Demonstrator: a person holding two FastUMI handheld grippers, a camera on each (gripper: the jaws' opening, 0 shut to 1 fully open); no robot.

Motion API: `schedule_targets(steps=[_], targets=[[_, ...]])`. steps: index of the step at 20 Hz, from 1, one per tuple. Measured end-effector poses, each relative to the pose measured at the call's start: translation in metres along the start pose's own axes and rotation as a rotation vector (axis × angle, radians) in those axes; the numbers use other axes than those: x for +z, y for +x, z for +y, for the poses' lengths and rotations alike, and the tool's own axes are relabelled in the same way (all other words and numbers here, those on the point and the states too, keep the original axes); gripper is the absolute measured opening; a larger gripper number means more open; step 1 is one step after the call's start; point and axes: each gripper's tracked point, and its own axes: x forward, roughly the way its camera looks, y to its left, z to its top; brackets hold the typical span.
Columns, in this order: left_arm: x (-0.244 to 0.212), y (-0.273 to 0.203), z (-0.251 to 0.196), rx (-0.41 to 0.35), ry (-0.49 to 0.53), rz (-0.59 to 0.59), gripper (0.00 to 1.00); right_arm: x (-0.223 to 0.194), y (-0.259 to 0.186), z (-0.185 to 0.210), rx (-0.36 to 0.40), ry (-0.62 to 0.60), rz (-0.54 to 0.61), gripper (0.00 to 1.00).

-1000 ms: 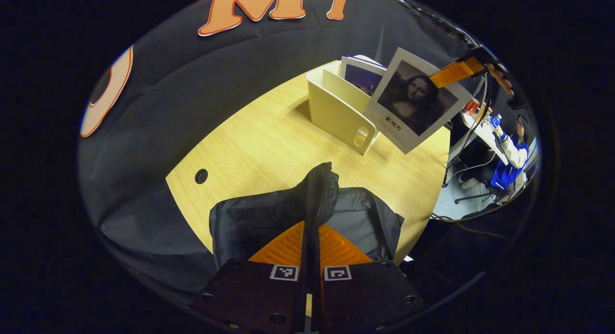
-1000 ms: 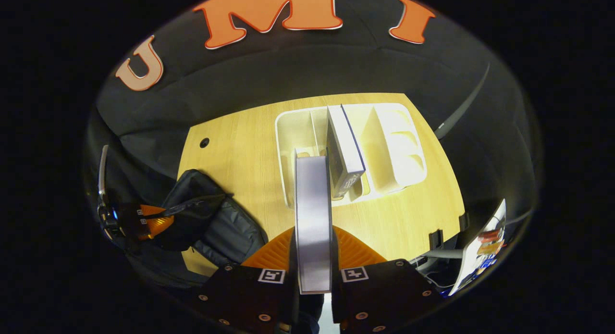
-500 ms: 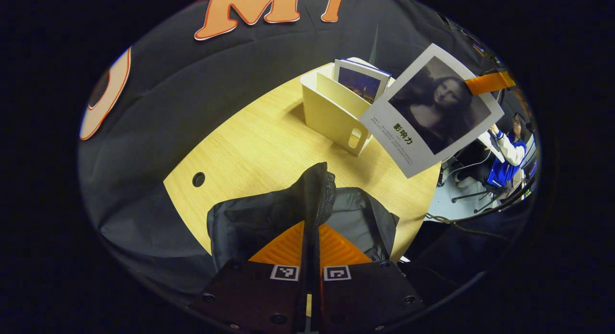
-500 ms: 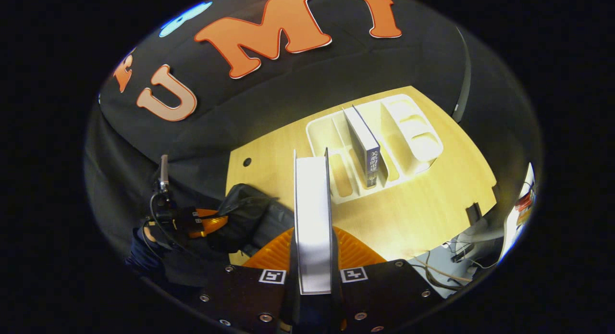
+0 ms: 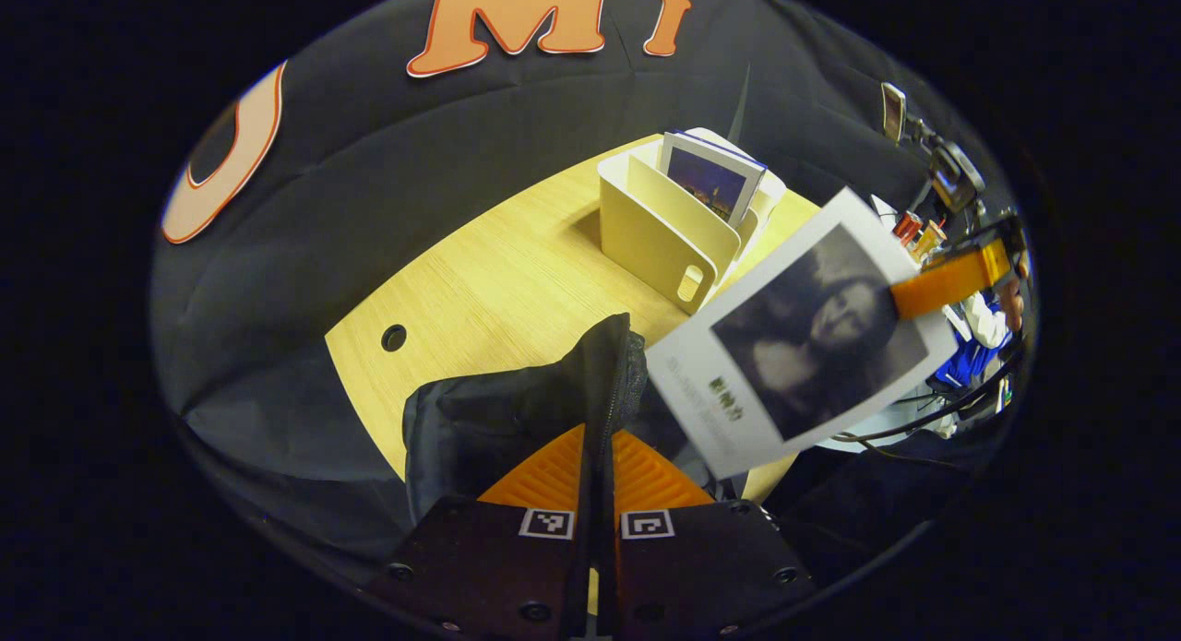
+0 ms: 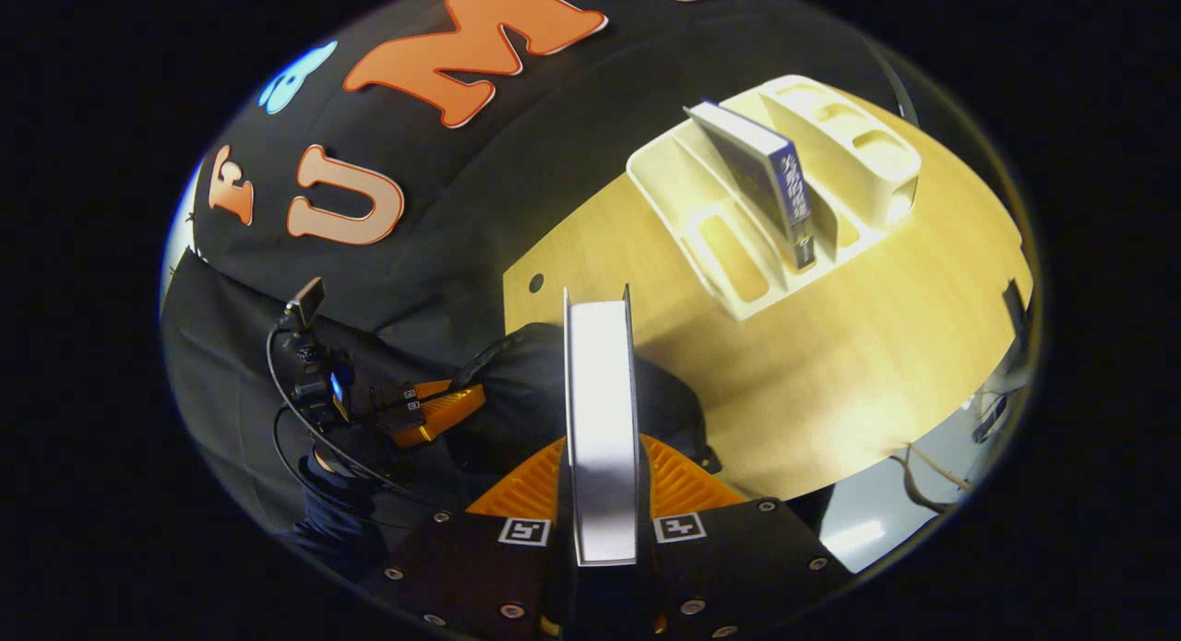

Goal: Open the schoolbag, grab two books from the bookshelf and put them into the schoolbag.

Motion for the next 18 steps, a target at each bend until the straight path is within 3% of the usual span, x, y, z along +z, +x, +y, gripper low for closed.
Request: schedule_targets(steps=[8, 12, 16, 18], targets=[[0.008, -0.004, -0.014, -0.030, -0.041, -0.035, 0.04, -0.028, 0.114, -0.001, 0.157, 0.189, 0.046, 0.25], [0.008, -0.002, -0.025, -0.058, -0.064, -0.053, 0.04, -0.031, 0.148, 0.004, 0.226, 0.262, 0.021, 0.25], [0.009, 0.001, -0.034, -0.074, -0.072, -0.070, 0.04, -0.033, 0.183, 0.013, 0.248, 0.284, -0.017, 0.25], [0.010, 0.005, -0.038, -0.083, -0.083, -0.071, 0.04, -0.038, 0.196, 0.016, 0.273, 0.354, -0.004, 0.25]])
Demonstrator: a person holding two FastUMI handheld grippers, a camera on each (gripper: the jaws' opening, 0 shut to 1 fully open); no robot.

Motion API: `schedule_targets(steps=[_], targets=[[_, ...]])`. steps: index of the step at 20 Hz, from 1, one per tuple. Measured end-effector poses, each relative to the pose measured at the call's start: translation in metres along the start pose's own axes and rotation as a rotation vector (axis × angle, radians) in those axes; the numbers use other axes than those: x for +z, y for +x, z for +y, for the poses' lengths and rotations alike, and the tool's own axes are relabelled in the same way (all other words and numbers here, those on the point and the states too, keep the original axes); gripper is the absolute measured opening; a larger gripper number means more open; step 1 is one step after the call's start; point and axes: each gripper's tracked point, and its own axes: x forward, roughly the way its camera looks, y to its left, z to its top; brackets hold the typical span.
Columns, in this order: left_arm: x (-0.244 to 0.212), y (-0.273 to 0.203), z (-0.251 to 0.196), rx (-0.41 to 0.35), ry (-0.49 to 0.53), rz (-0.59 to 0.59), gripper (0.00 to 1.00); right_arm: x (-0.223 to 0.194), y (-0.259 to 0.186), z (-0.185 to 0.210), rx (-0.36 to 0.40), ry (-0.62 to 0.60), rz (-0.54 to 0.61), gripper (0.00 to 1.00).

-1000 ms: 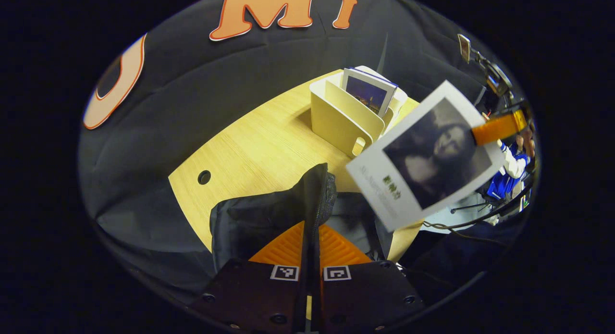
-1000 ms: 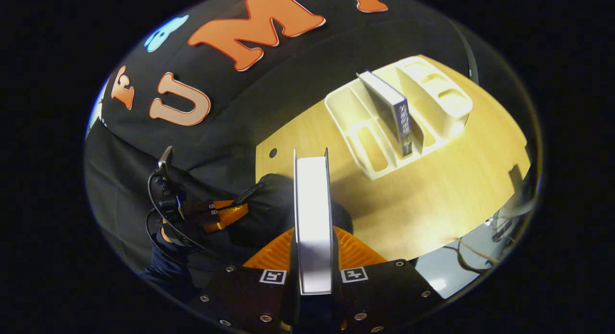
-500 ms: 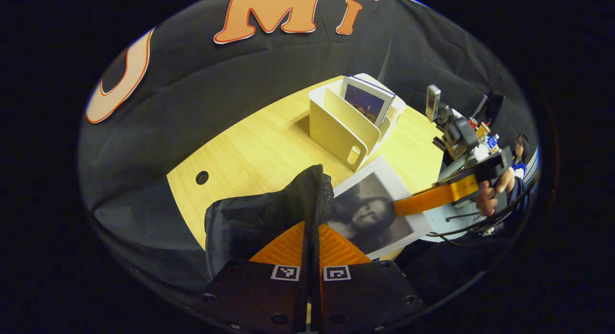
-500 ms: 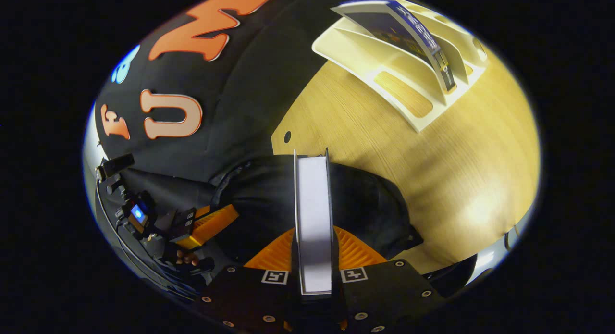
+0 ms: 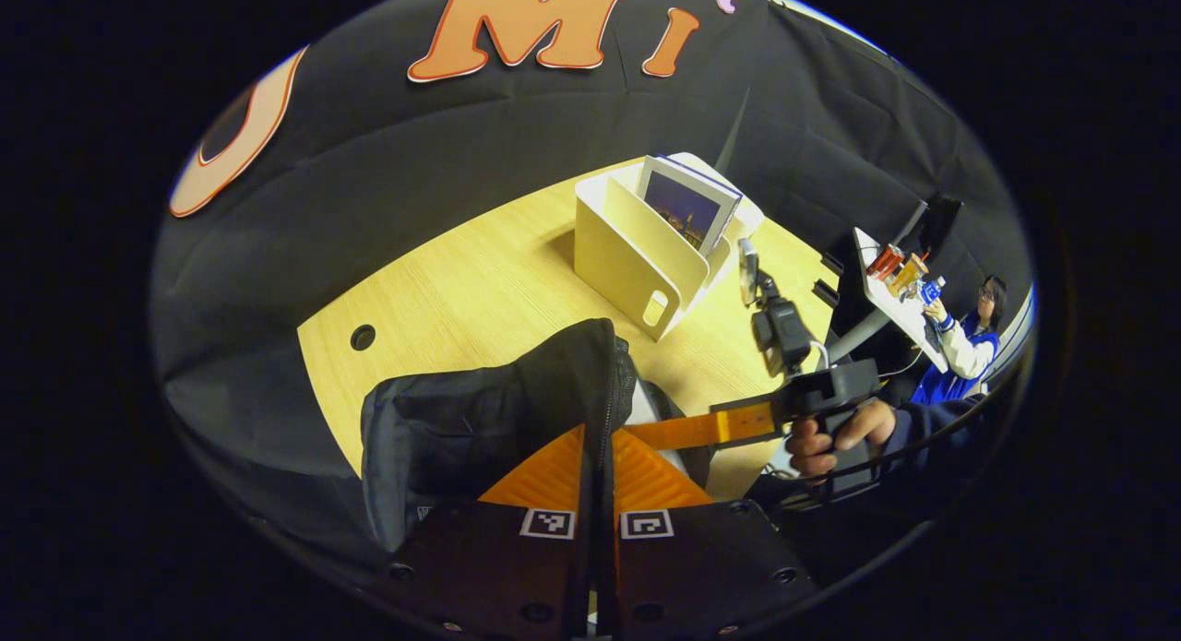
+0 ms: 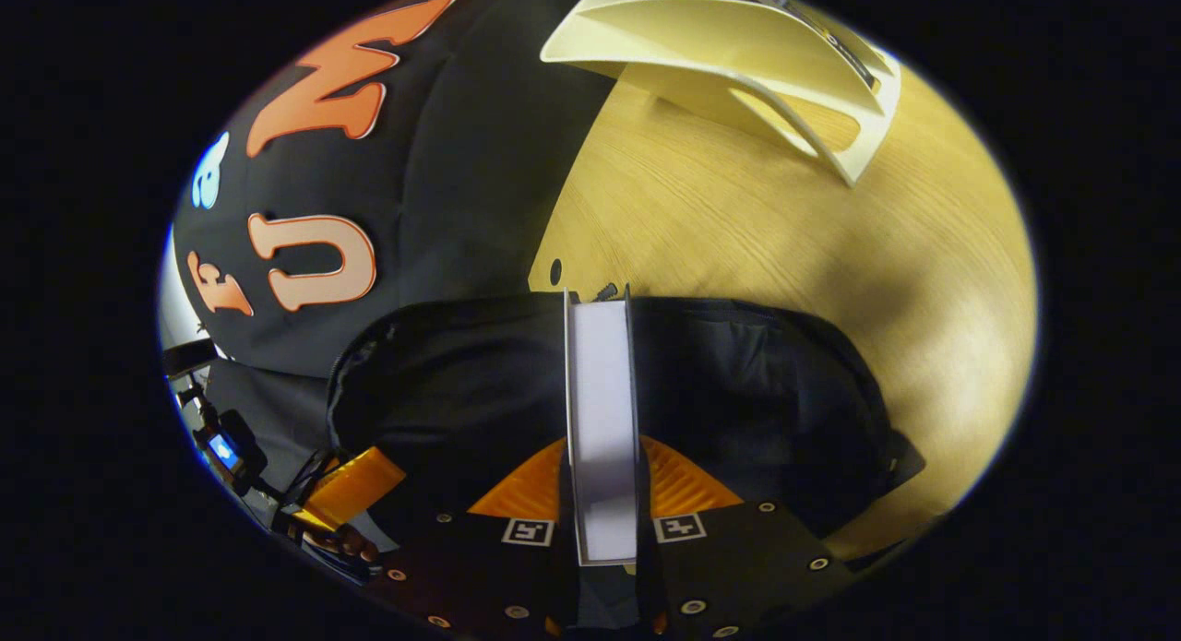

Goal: Open the schoolbag, grab two books from the bookshelf and put them into the schoolbag.

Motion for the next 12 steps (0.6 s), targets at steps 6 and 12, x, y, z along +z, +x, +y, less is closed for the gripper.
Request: schedule_targets(steps=[6, 12], targets=[[-0.007, -0.001, 0.005, 0.024, -0.032, -0.001, 0.04, -0.028, 0.003, -0.020, -0.068, -0.016, 0.105, 0.40], [-0.019, 0.002, 0.007, 0.088, -0.070, 0.005, 0.04, -0.048, -0.030, -0.047, -0.200, -0.224, 0.292, 0.94]])
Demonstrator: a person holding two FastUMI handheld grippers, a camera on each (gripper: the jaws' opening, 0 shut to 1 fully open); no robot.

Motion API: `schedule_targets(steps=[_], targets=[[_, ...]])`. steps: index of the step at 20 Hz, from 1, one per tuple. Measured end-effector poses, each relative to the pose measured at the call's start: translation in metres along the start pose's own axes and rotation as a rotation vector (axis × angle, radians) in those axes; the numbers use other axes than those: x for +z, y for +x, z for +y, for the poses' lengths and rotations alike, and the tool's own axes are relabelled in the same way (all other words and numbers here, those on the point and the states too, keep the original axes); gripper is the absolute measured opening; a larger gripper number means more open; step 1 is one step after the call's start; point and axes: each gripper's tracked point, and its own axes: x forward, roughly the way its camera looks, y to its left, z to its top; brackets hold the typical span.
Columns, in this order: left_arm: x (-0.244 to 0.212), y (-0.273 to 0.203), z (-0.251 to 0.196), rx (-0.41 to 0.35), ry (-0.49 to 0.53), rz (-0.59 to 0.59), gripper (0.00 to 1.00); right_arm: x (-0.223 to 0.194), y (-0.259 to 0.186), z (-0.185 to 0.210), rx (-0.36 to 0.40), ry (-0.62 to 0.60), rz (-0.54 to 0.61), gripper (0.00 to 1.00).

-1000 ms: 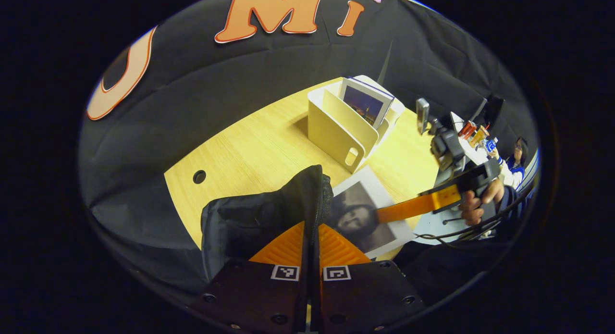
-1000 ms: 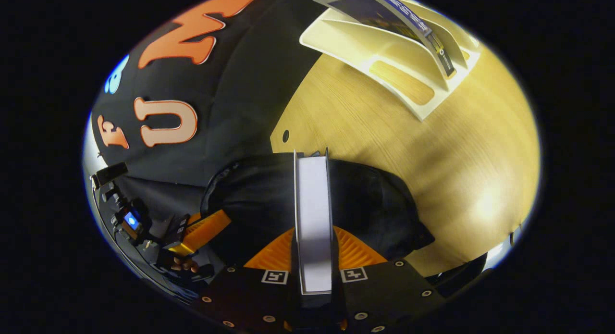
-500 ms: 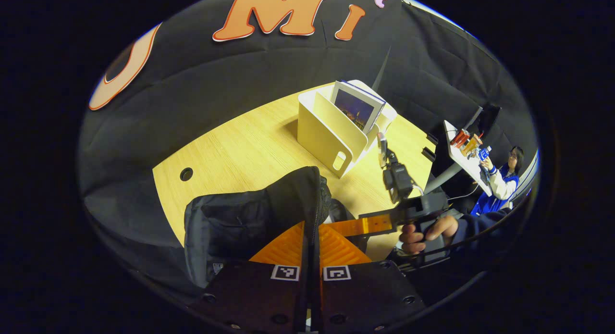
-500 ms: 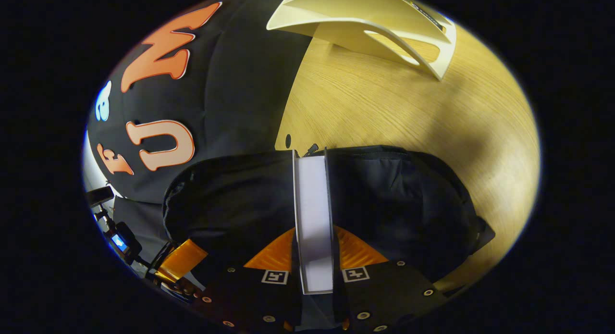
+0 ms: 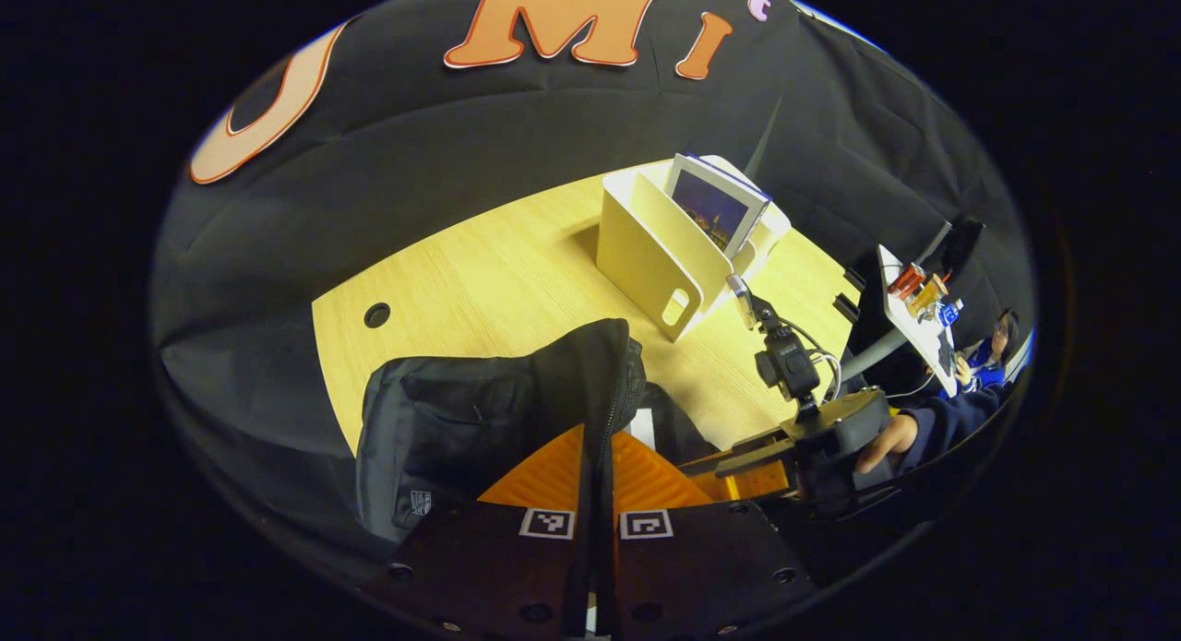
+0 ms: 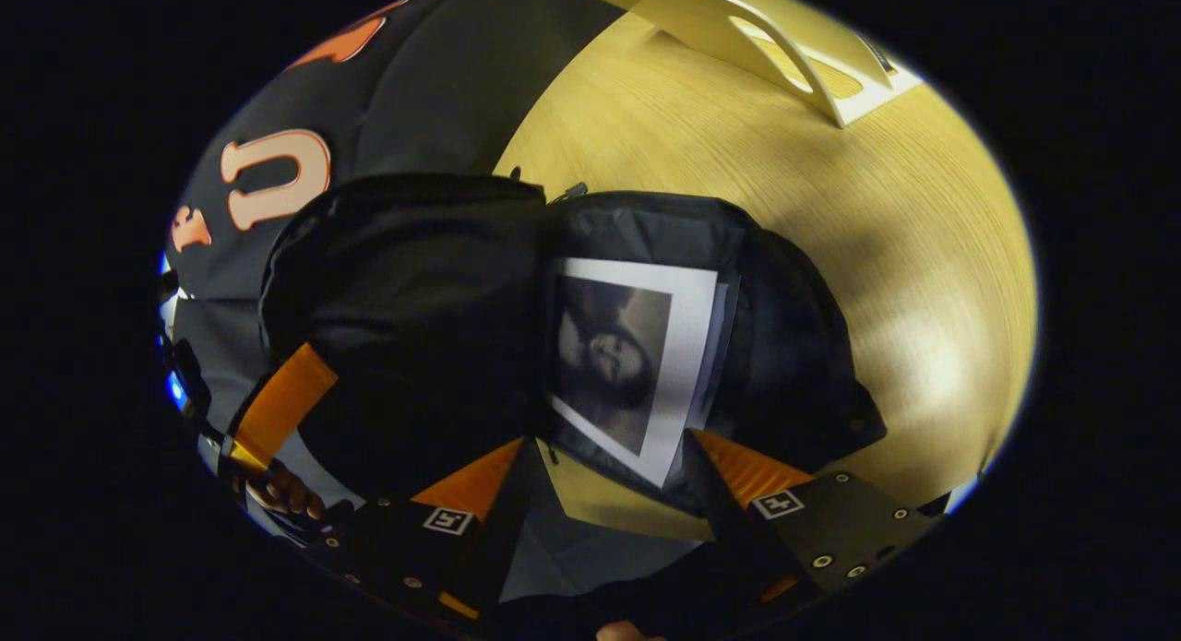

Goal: Open the schoolbag, grab two books from the bookshelf and put them into the schoolbag.

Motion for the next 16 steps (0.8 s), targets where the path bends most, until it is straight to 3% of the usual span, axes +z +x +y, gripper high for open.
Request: schedule_targets(steps=[4, 10, 16], targets=[[-0.001, 0.001, -0.001, 0.046, -0.003, 0.008, 0.04, 0.017, -0.055, -0.016, -0.101, -0.132, -0.015, 0.98], [-0.004, 0.010, -0.007, 0.090, -0.026, 0.027, 0.04, 0.080, -0.165, -0.055, -0.275, -0.281, -0.065, 0.98], [-0.007, 0.018, -0.009, 0.121, -0.097, 0.035, 0.04, 0.138, -0.238, -0.060, -0.383, -0.397, -0.082, 0.98]])
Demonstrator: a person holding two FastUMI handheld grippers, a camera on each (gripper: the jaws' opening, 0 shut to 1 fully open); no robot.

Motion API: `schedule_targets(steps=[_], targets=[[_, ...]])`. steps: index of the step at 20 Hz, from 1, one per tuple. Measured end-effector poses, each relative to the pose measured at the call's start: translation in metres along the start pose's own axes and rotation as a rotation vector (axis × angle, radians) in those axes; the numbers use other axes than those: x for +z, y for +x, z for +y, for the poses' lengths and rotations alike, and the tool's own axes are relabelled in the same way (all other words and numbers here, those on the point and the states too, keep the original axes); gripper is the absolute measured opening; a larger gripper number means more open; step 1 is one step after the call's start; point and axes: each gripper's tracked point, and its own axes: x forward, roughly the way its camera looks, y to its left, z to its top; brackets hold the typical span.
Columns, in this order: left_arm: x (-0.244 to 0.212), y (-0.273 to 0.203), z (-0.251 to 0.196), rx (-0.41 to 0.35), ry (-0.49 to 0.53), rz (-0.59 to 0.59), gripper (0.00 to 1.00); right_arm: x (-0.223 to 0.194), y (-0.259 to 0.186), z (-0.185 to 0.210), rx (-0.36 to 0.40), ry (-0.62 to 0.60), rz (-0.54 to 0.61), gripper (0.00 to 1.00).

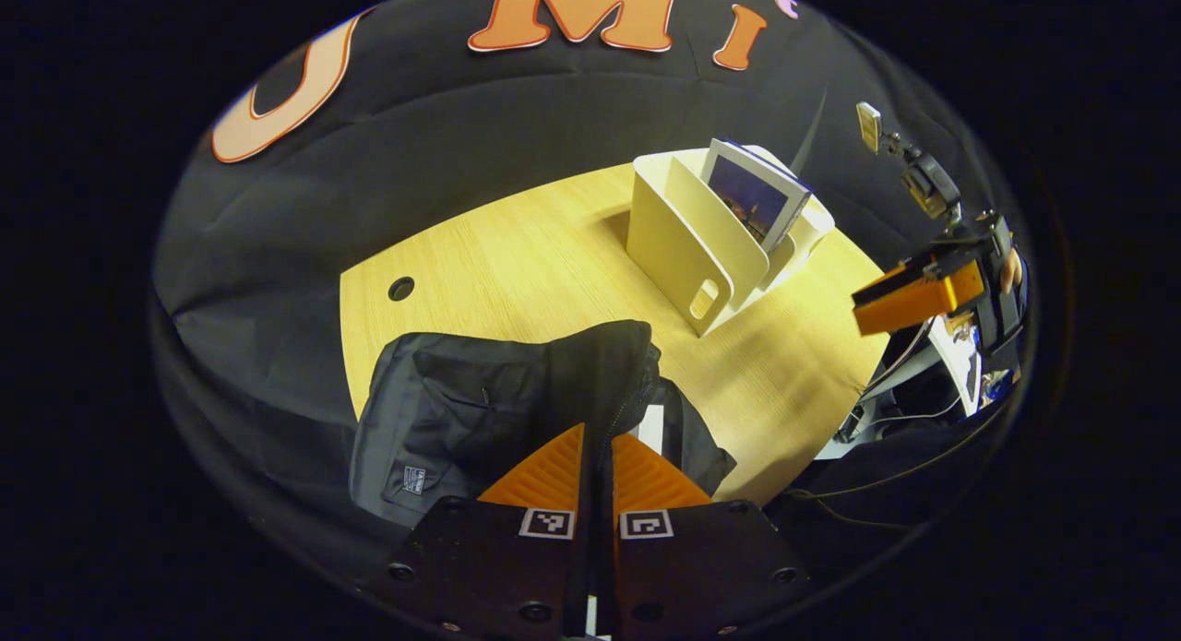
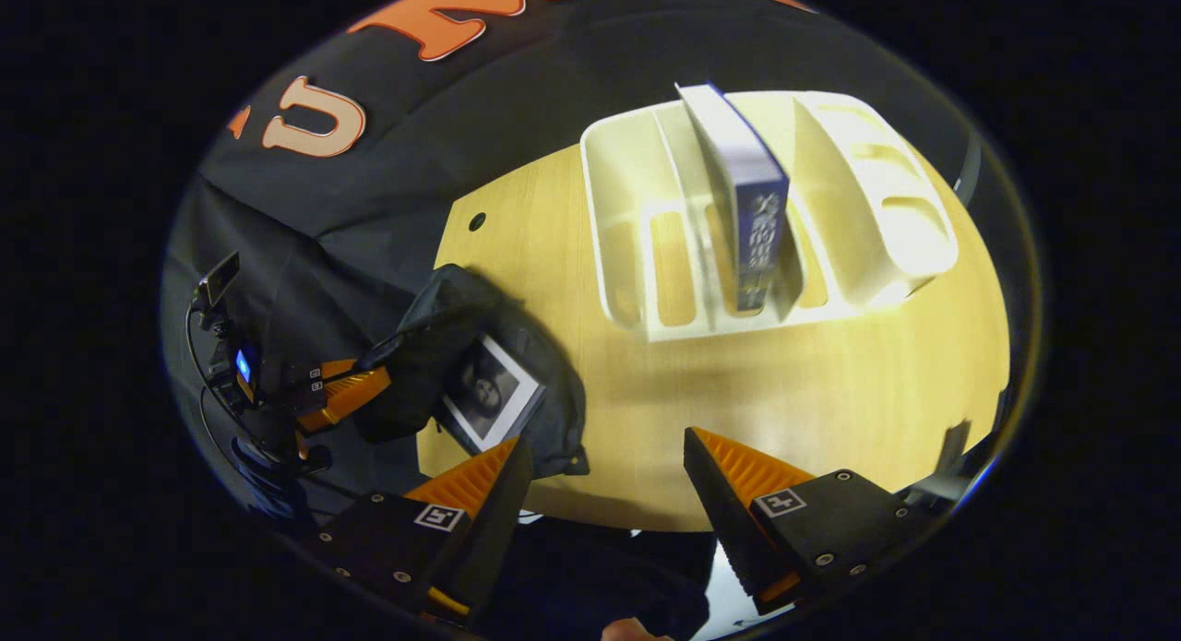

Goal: Open the schoolbag, grab two books from the bookshelf and put them into the schoolbag.

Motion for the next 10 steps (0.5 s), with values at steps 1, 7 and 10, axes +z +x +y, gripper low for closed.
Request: schedule_targets(steps=[1, 7, 10], targets=[[0.000, 0.000, 0.000, 0.007, -0.011, 0.000, 0.04, 0.010, -0.008, -0.006, -0.015, -0.017, -0.001, 0.98], [-0.002, 0.006, -0.002, 0.033, -0.076, 0.011, 0.04, 0.074, -0.035, -0.041, -0.094, -0.091, -0.012, 0.98], [-0.003, 0.009, -0.002, 0.040, -0.094, 0.019, 0.04, 0.103, -0.038, -0.051, -0.109, -0.097, -0.021, 0.98]])
